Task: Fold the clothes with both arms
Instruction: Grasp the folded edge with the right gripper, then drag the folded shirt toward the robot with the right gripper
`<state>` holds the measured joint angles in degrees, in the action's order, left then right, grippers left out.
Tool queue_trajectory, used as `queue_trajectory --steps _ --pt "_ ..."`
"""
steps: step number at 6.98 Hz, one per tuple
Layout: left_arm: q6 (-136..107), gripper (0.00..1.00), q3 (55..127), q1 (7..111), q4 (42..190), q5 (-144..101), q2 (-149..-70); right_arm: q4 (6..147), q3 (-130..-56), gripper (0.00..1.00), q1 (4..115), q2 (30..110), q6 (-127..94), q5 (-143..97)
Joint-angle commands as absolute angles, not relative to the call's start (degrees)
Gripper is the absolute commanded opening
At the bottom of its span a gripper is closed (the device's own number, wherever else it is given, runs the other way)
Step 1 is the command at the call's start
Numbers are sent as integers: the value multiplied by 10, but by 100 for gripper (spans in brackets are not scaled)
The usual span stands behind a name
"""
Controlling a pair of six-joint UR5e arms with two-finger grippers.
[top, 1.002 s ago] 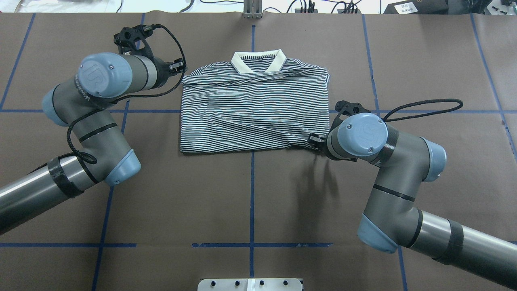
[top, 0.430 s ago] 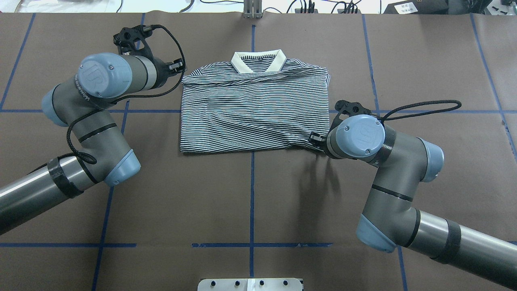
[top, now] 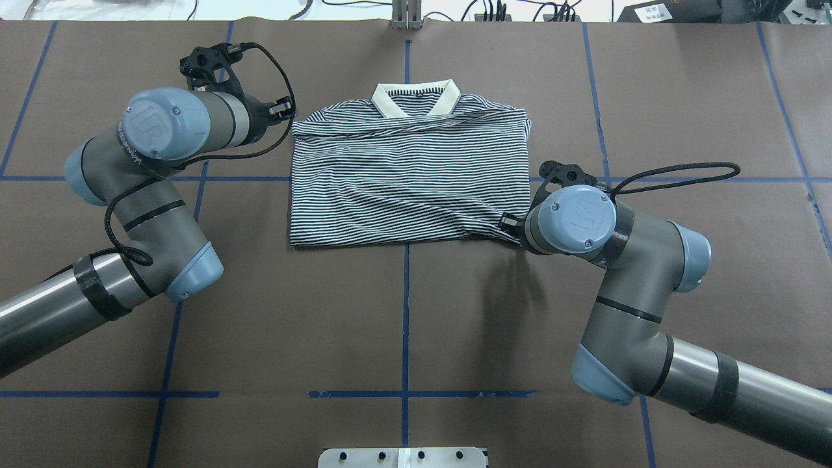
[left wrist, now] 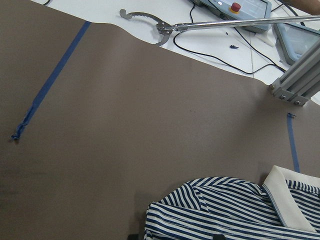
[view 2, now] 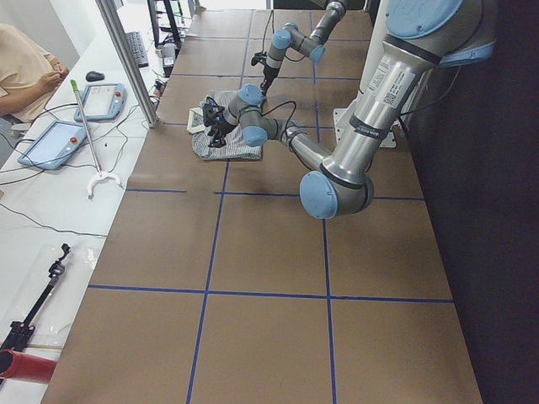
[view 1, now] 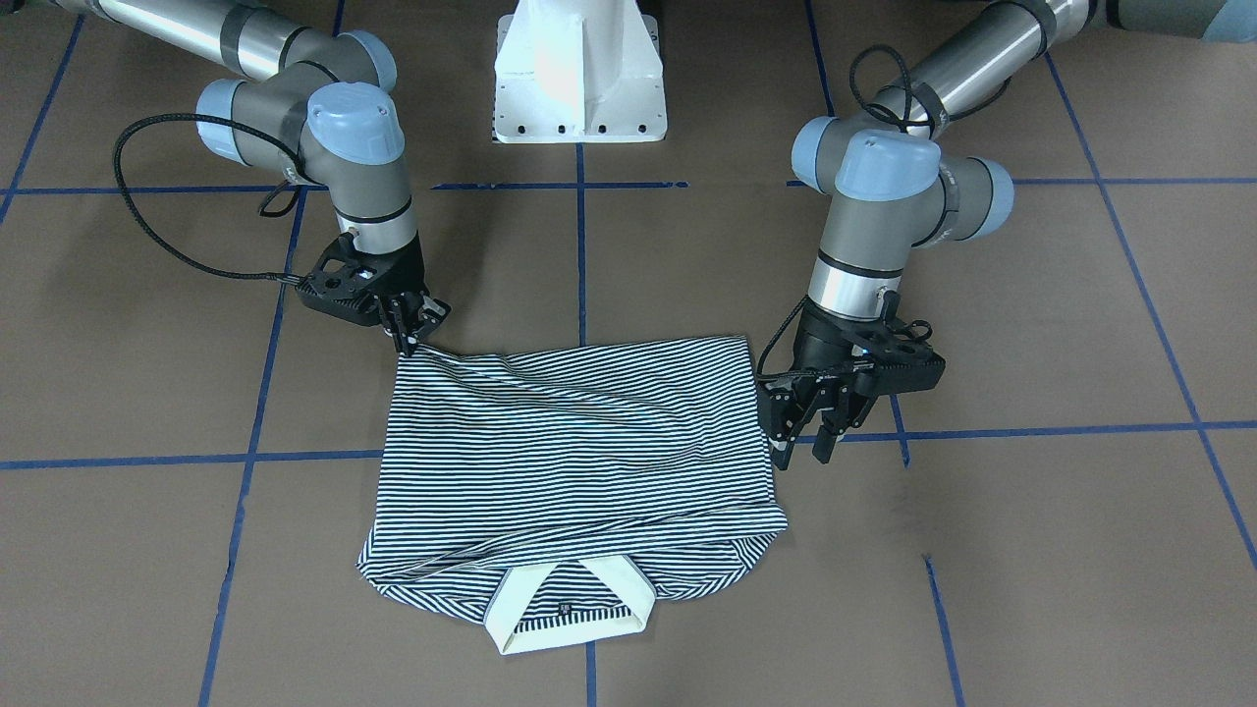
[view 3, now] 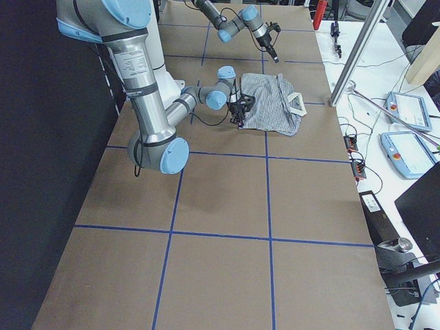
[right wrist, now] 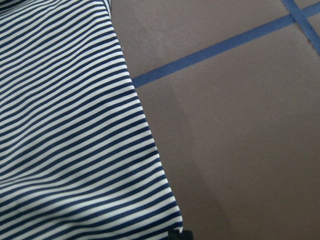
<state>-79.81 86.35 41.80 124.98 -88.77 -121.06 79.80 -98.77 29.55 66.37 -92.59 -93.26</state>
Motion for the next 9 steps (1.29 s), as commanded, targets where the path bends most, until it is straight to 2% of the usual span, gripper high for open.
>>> queue_trajectory --steps 1,3,5,6,9 --pt "-798 58 864 418 1250 -888 -1210 798 -990 0 298 665 -925 -932" --pt "-798 58 868 418 1249 -889 -1210 797 -1029 0 300 707 -925 -934" --pt "-797 58 867 418 1249 -889 -1209 797 -1153 0 276 826 -925 -942" --pt "-797 58 867 418 1249 -889 -1209 797 -1198 0 246 865 -934 -951" --pt "-795 58 874 417 1249 -893 -1212 799 -1299 0 76 917 -1096 -952"
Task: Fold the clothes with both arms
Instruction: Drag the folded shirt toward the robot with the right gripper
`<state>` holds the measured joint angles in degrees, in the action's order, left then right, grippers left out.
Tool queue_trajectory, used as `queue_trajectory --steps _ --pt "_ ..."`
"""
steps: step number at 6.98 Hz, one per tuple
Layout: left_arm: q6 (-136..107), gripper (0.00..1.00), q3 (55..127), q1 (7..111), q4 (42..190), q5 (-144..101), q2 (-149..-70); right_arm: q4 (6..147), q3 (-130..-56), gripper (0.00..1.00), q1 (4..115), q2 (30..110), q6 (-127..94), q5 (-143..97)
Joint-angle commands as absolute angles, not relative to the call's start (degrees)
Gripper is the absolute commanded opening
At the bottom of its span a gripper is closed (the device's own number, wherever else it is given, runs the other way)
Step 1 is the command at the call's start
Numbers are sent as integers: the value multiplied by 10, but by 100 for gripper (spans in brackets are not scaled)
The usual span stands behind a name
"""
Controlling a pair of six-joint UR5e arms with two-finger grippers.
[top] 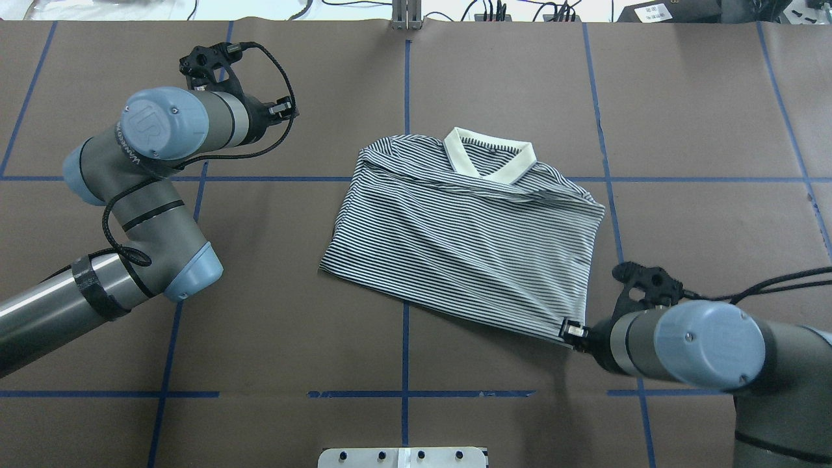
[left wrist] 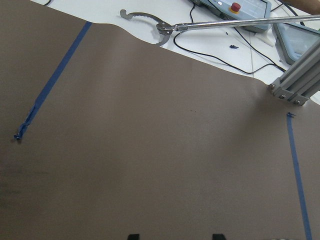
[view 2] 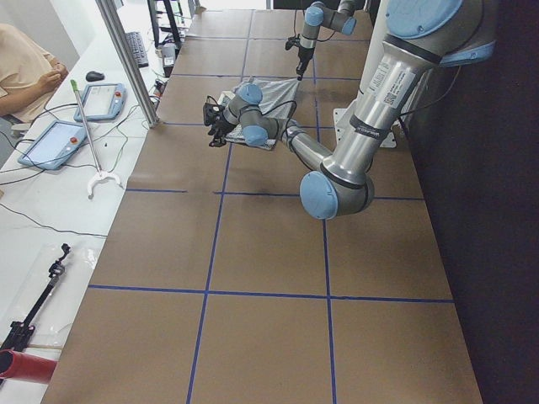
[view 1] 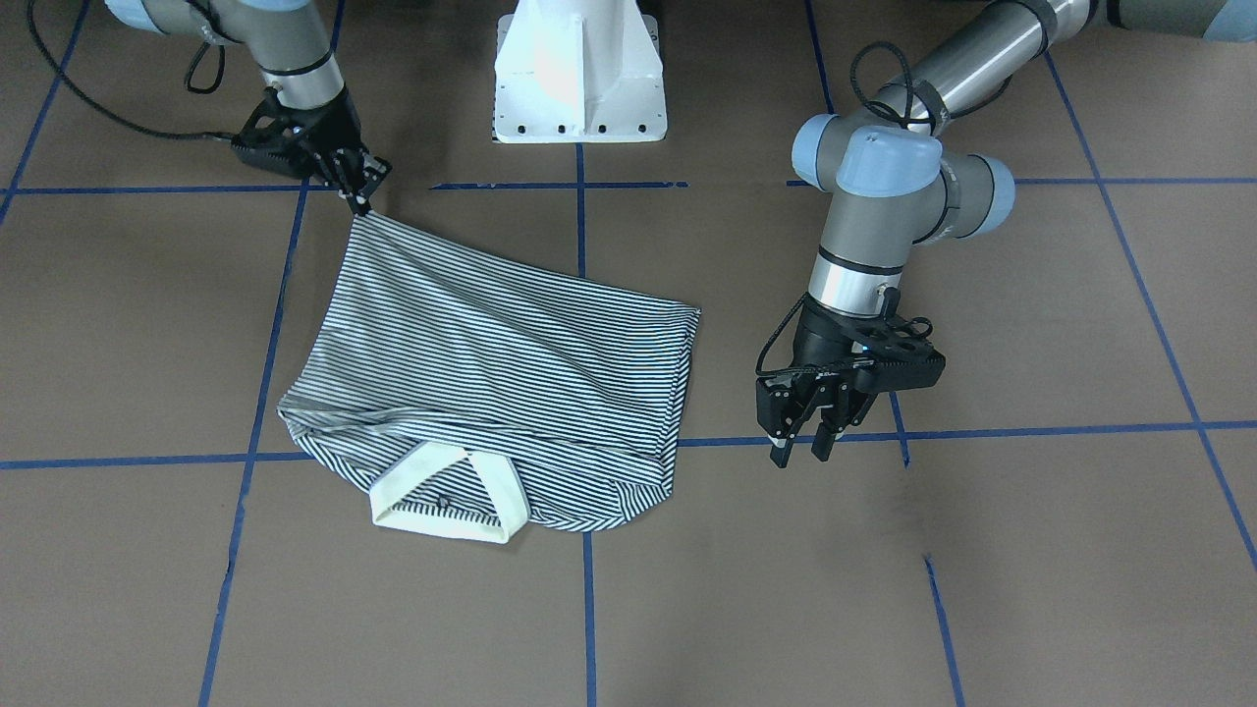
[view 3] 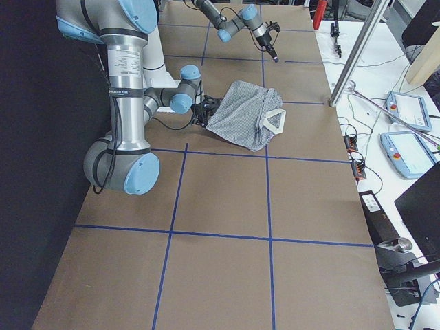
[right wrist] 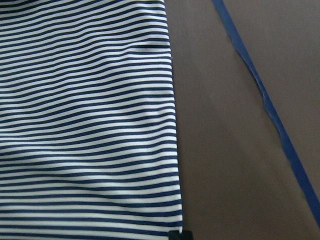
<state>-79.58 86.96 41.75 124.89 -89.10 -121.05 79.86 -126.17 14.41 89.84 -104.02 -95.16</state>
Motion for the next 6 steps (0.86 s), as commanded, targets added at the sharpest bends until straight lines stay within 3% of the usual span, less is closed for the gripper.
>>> queue_trajectory --steps 1,3,4,6 --pt "-796 58 900 415 1246 -896 -1212 799 -1320 0 25 934 -1126 -953" --pt "-815 58 938 410 1231 -967 -1210 799 -1339 6 -52 958 -1167 -950" --pt "-850 58 957 393 1231 -987 -1210 799 -1339 99 -57 956 -1181 -943" --pt "-909 59 1038 325 1226 -984 -1150 799 -1343 100 10 961 -1181 -943"
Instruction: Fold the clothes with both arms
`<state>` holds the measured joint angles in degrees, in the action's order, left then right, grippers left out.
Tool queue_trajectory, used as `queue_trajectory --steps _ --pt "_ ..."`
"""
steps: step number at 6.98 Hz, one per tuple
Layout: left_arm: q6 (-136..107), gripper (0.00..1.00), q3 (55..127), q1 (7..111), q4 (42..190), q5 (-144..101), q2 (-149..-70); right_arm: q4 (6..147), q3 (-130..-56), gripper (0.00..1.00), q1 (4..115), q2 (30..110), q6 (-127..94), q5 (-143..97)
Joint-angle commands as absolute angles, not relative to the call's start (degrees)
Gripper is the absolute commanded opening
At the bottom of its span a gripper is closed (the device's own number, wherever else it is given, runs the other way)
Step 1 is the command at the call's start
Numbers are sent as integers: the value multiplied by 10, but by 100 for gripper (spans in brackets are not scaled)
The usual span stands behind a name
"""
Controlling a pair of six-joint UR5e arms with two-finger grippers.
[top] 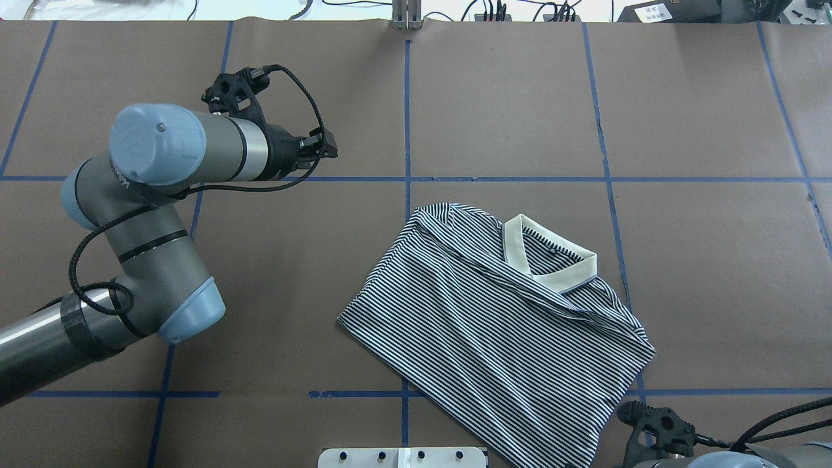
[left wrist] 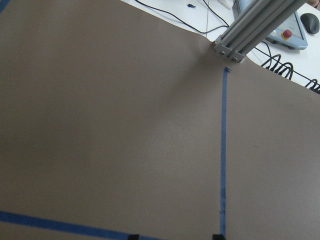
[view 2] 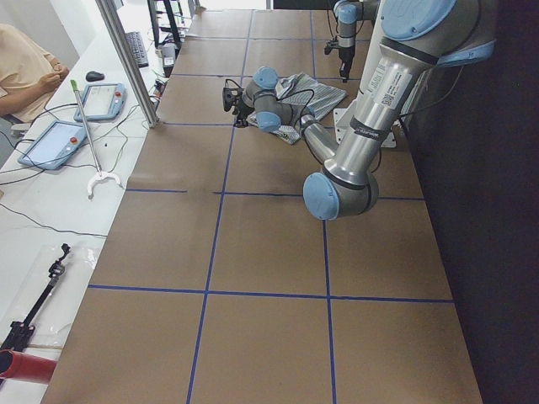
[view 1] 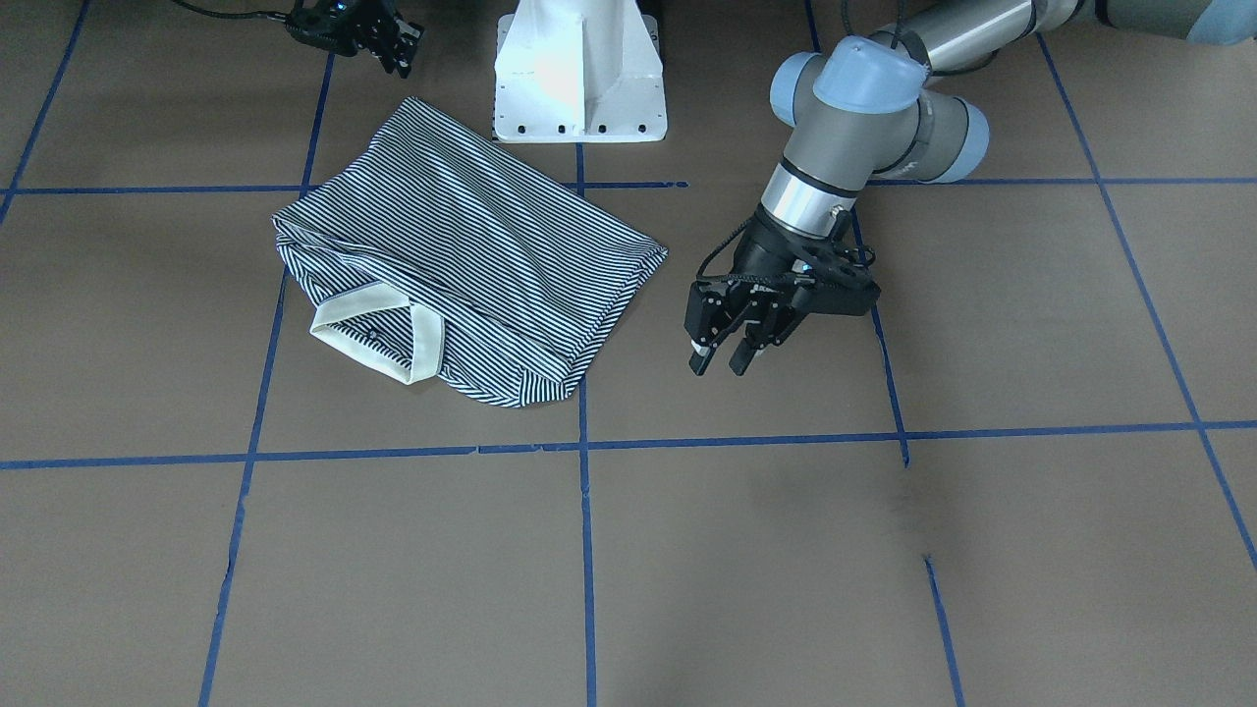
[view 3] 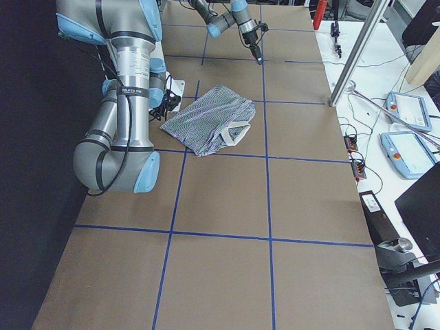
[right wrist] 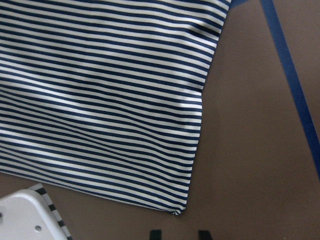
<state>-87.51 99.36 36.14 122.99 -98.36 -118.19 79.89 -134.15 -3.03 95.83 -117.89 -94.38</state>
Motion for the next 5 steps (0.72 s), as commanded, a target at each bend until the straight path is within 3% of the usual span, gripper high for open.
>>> queue_trajectory --steps 1,3,5 --pt "-936 62 1062 291 1211 -980 -1132 799 -1345 100 78 955 -1179 -945" --pt "-980 66 1076 201 1137 -893 -1131 799 -1342 100 167 926 -1173 -949" --pt "-994 67 1066 159 1112 -872 -1130 799 -1321 100 189 912 -1172 -949"
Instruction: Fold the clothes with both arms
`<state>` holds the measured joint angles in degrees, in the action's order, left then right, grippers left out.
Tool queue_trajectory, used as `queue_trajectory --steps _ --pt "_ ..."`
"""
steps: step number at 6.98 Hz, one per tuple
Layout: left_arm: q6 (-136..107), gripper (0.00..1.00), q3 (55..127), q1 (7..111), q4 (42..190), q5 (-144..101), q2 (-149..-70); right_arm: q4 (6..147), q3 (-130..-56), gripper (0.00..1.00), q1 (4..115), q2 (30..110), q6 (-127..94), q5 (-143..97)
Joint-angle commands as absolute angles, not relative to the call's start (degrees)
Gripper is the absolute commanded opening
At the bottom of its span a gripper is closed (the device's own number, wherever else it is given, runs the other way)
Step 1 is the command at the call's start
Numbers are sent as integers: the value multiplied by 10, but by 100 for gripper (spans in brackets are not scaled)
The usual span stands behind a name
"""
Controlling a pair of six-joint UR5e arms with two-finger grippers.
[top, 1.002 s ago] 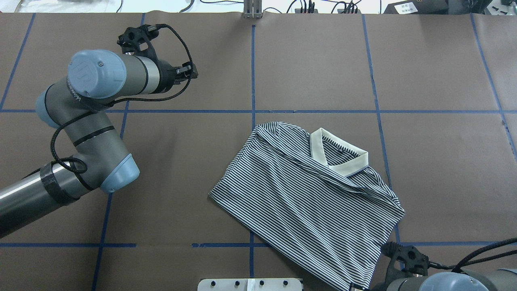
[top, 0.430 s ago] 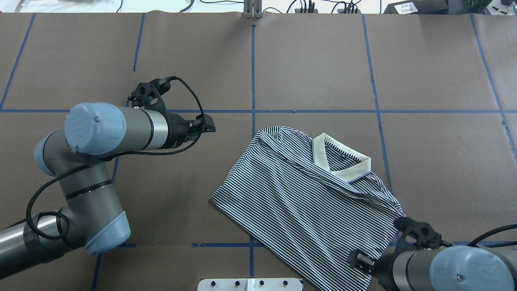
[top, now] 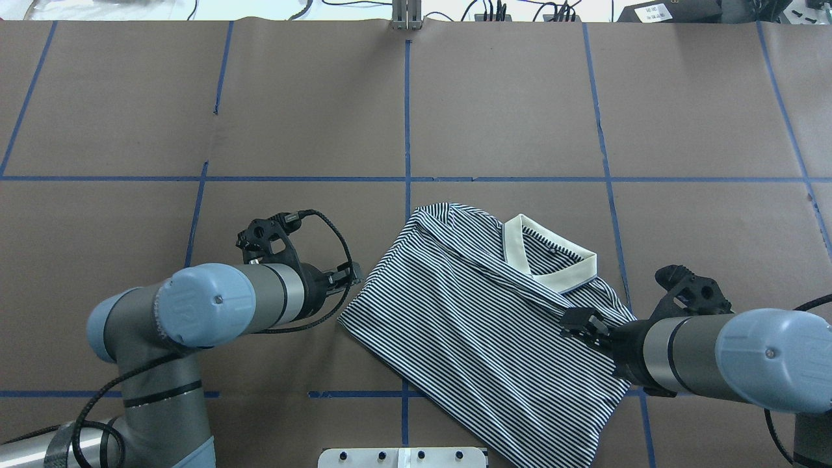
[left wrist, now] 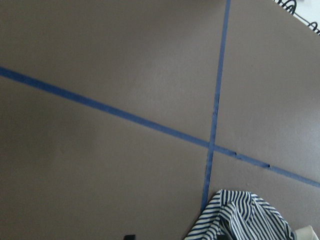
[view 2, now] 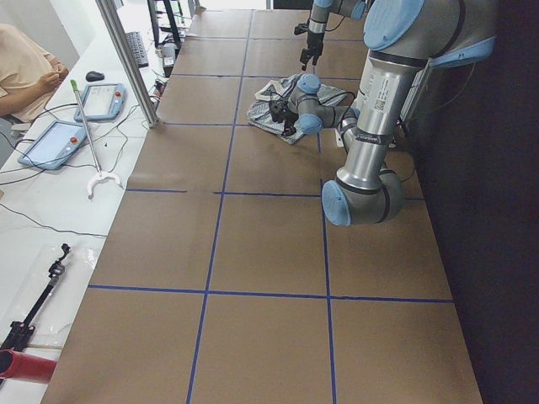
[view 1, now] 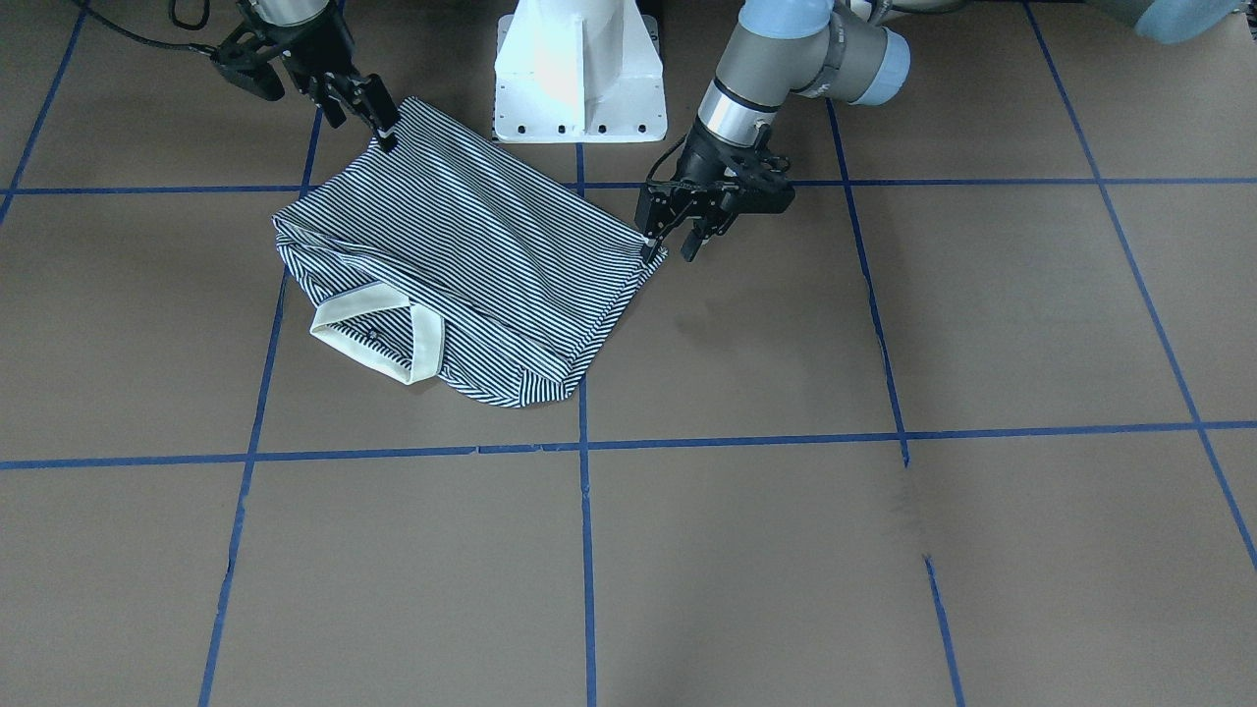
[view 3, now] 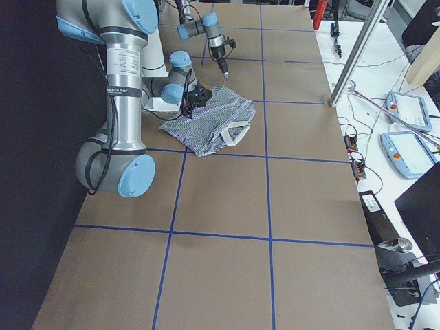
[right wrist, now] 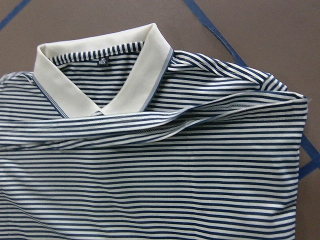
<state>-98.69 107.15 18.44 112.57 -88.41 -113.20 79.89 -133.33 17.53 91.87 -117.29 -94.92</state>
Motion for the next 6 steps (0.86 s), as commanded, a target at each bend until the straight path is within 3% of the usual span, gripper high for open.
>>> queue_trajectory --steps 1,6 --pt "-994 67 1065 152 1095 -872 -1132 799 -1318 100 187 911 -1172 -948" --pt "-989 62 1049 142 1081 -854 -1143 797 -1304 100 188 910 -1172 -947"
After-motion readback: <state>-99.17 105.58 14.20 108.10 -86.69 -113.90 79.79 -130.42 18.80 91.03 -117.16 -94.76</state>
